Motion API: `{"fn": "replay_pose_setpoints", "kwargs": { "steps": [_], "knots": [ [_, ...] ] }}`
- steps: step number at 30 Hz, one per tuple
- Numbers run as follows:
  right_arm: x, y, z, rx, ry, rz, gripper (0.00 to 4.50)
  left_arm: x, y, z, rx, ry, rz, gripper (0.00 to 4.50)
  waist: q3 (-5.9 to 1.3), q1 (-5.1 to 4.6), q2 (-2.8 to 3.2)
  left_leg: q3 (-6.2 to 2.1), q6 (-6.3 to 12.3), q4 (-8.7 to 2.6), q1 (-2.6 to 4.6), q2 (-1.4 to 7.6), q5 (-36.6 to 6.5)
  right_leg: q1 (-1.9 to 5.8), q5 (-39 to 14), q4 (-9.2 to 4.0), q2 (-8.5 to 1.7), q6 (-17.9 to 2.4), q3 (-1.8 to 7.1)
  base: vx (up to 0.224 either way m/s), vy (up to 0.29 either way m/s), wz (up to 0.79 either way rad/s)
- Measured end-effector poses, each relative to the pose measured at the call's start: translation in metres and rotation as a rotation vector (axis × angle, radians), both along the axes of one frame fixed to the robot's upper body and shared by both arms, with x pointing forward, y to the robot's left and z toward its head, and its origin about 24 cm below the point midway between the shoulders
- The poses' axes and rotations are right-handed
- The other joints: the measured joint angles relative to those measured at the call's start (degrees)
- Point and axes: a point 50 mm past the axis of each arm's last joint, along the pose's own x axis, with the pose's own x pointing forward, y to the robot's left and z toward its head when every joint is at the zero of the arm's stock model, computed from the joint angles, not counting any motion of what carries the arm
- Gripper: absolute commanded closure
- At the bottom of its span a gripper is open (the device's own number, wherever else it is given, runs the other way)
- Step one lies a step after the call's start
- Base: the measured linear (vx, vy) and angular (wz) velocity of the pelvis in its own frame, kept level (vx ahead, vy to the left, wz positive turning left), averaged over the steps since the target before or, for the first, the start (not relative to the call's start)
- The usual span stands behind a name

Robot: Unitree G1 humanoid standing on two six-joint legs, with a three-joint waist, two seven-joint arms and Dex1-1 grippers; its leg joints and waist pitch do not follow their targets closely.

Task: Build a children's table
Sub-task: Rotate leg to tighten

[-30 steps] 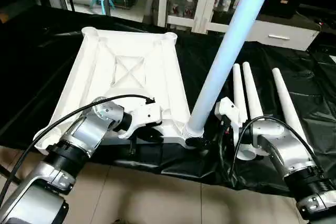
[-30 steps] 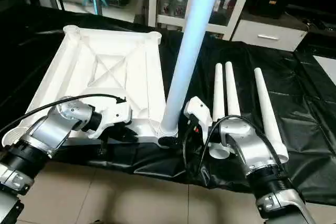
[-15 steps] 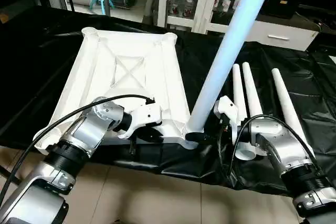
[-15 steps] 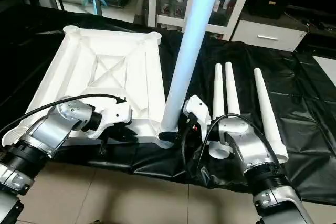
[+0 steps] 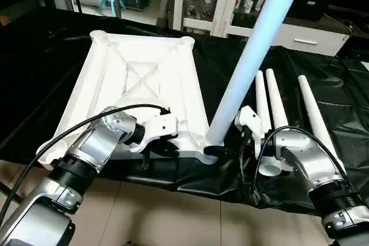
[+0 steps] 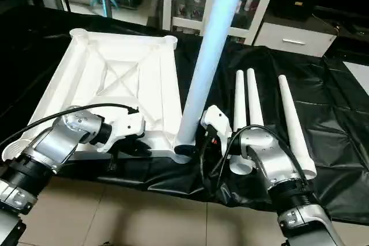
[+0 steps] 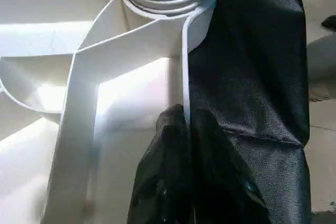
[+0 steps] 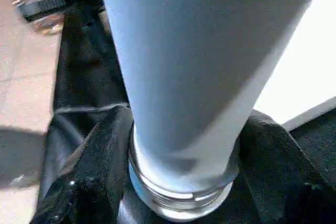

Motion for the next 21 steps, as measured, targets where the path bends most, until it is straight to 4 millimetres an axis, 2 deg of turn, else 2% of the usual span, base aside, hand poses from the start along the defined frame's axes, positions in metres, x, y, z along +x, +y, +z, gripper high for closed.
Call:
{"fn": "replay_pose_setpoints", "kwargs": {
  "steps": [5,9,13,15,18,21],
  "knots": [
    [0.012,0.006,-0.013,0.029,0.014,-0.261,1.85,0.008,-0.012,-0.011,-0.052,-0.017,0.175,4.50,-0.15,-0.91,-0.07,-0.11,-0.02,0.18,0.89,-0.04,0.0,0.60,-0.2,-0.06,-0.01,0.3,0.04,-0.010,0.001,-0.01],
    [0.024,0.016,-0.018,0.051,0.031,-0.474,1.85,0.016,-0.024,-0.016,-0.093,-0.017,0.323,4.50,-0.13,-1.99,-0.05,-0.59,-0.02,0.32,0.82,-0.08,0.0,0.65,-0.2,-0.47,-0.01,0.3,-0.33,-0.013,0.002,-0.01],
    [0.038,0.034,-0.019,0.081,0.062,-0.681,1.85,0.025,-0.034,-0.018,-0.094,-0.043,0.437,4.50,-0.06,-3.06,0.06,-0.73,-0.01,0.32,0.82,-0.12,0.0,0.64,-0.2,-1.01,-0.01,0.3,-0.49,0.000,0.000,0.00],
    [0.045,0.044,-0.017,0.075,0.079,-0.781,1.85,0.029,-0.037,-0.018,-0.086,-0.066,0.474,4.50,0.03,-3.71,0.19,-1.19,-0.01,0.33,0.67,-0.12,0.0,0.70,-0.2,-1.54,-0.04,0.3,-1.06,0.000,0.000,0.00],
    [0.052,0.061,-0.014,0.053,0.095,-0.938,1.85,0.032,-0.040,-0.018,-0.078,-0.095,0.518,4.50,0.07,-4.05,0.26,-1.54,-0.01,0.35,0.58,-0.15,0.0,0.73,-0.2,-1.98,-0.35,0.3,-1.93,0.000,0.000,0.00],
    [0.054,0.069,-0.013,0.035,0.079,-1.012,1.85,0.034,-0.043,-0.018,-0.076,-0.109,0.534,4.50,0.08,-4.06,0.26,-1.53,0.00,0.33,0.60,-0.23,0.0,0.72,-0.2,-2.11,-0.49,0.3,-2.06,0.000,0.000,0.00]
  ]
}}
